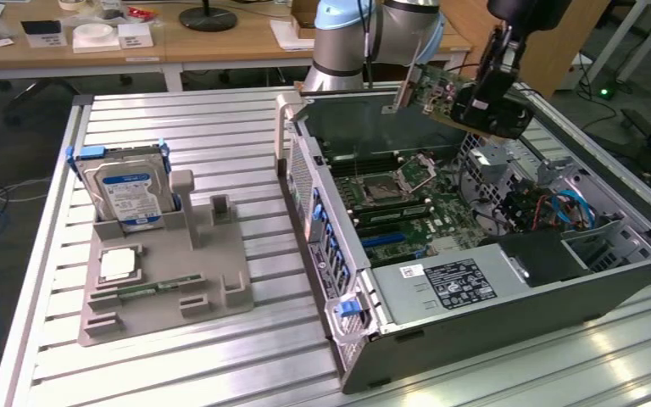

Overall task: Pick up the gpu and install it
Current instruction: 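Insert the gpu into the slot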

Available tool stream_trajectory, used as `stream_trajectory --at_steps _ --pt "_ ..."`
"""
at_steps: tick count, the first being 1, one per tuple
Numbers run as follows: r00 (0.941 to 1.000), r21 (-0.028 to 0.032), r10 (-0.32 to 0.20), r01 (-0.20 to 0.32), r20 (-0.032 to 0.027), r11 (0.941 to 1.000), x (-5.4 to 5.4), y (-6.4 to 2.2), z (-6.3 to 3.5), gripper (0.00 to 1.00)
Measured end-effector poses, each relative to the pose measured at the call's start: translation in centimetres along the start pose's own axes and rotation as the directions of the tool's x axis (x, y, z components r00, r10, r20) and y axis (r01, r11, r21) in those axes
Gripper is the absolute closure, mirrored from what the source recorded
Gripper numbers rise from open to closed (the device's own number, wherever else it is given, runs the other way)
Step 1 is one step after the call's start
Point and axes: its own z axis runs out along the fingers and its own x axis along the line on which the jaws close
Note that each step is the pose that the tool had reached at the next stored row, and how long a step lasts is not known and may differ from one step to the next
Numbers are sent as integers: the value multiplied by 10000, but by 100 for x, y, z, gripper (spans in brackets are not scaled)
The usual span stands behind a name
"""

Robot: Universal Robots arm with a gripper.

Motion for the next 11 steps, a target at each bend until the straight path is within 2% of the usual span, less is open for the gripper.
stream_trajectory --at_steps 6,11 --pt "9962 5 -876 876 -26 9962 0 0 0 72" --pt "9851 8 -1719 1719 -51 9851 0 0 0 72"
